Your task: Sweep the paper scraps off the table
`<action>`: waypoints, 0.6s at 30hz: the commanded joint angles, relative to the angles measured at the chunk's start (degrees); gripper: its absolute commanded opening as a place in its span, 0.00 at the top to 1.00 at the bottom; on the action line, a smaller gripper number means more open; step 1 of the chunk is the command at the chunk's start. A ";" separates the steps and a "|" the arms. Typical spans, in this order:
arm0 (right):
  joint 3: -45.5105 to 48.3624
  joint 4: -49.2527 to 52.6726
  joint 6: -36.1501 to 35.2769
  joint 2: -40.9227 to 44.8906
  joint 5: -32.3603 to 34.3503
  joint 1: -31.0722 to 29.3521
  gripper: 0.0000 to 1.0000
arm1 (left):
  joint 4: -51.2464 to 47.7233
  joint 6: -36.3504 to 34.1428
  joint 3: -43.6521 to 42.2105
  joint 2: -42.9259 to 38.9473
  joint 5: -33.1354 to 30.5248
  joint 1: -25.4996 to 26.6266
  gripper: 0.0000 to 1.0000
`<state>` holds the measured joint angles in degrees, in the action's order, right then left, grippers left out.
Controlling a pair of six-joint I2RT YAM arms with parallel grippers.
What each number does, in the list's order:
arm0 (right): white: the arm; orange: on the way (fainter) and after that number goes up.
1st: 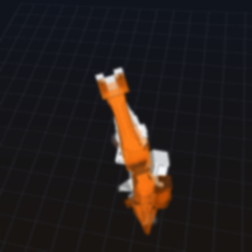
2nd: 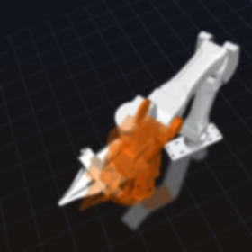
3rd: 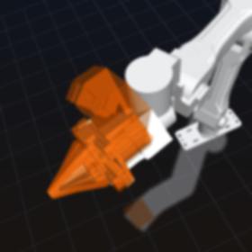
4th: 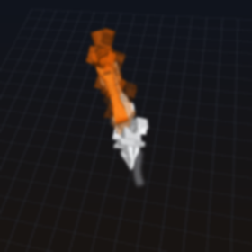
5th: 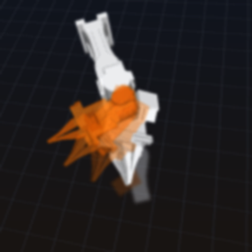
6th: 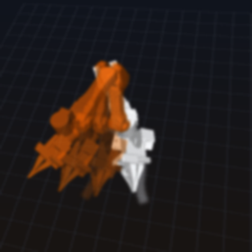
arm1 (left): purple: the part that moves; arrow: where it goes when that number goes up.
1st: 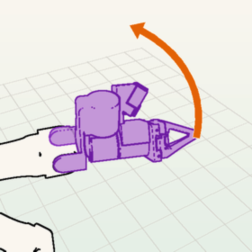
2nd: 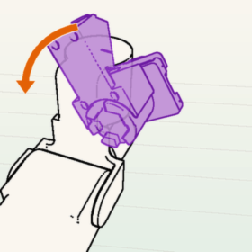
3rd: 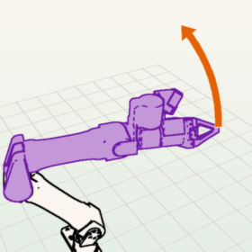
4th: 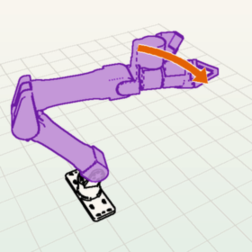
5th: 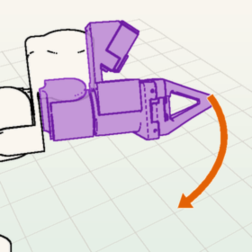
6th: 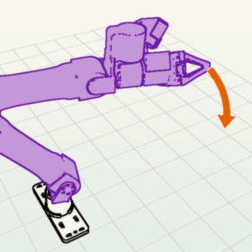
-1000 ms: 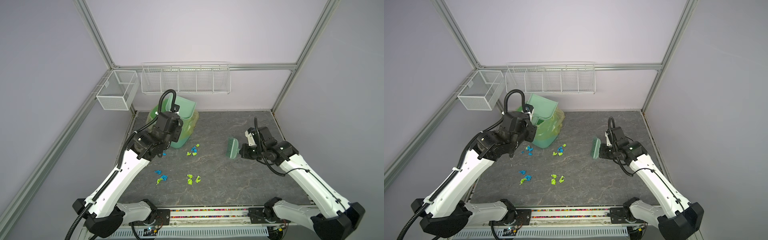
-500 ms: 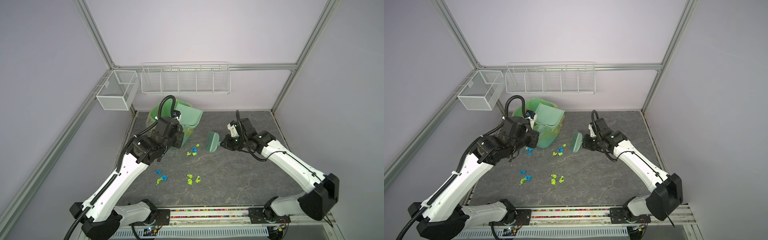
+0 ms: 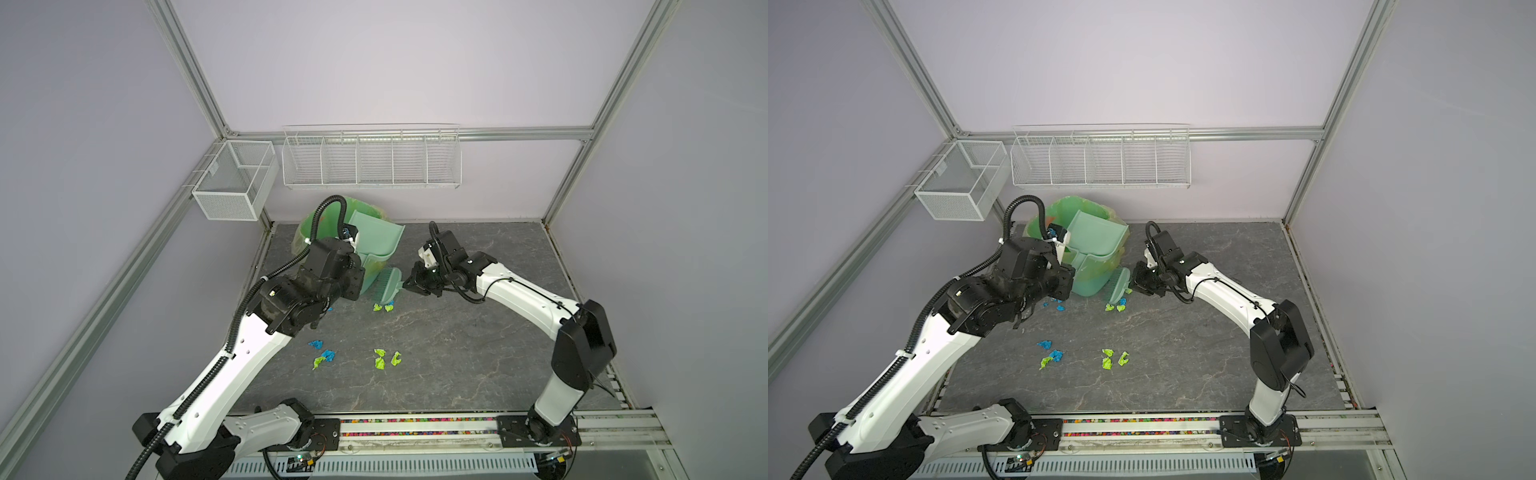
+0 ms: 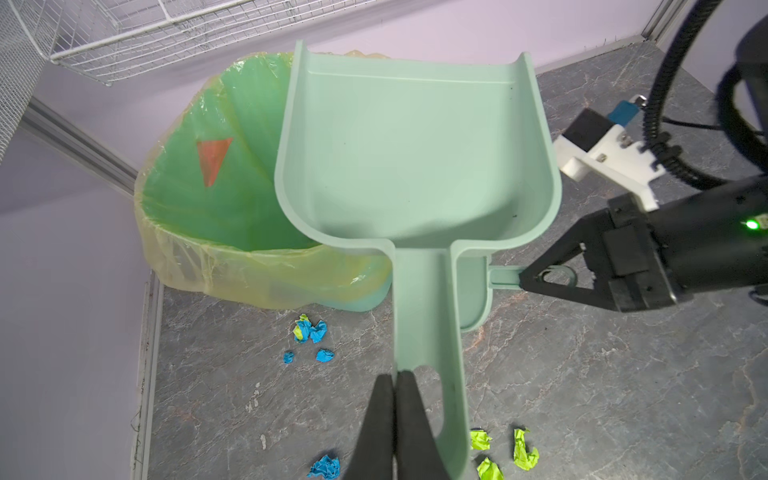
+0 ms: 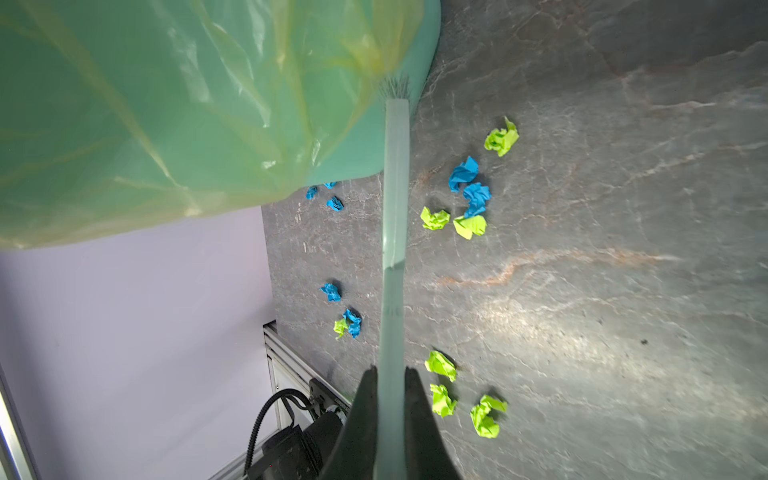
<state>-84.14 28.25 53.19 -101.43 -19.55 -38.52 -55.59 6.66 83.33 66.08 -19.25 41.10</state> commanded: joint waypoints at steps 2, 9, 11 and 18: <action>-1.47 -2.90 3.10 -3.20 -2.41 -0.24 0.93 | -1.25 0.10 -0.62 -0.91 -0.09 -0.23 1.00; -2.44 -2.63 3.63 -6.83 -2.69 -0.19 0.93 | -0.82 0.48 -2.32 -1.46 1.28 -0.23 1.00; -1.77 -2.51 3.48 -6.72 -2.61 0.01 0.93 | -0.63 0.75 -2.59 -1.57 1.96 -0.23 1.00; 7.23 -4.63 3.29 -2.44 -3.59 2.96 0.93 | 0.11 -1.20 -5.22 -2.28 1.99 -0.25 1.00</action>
<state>-80.44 23.94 55.51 -106.98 -22.52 -37.06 -55.46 6.11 78.94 64.86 -17.45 41.10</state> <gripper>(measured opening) 0.115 0.048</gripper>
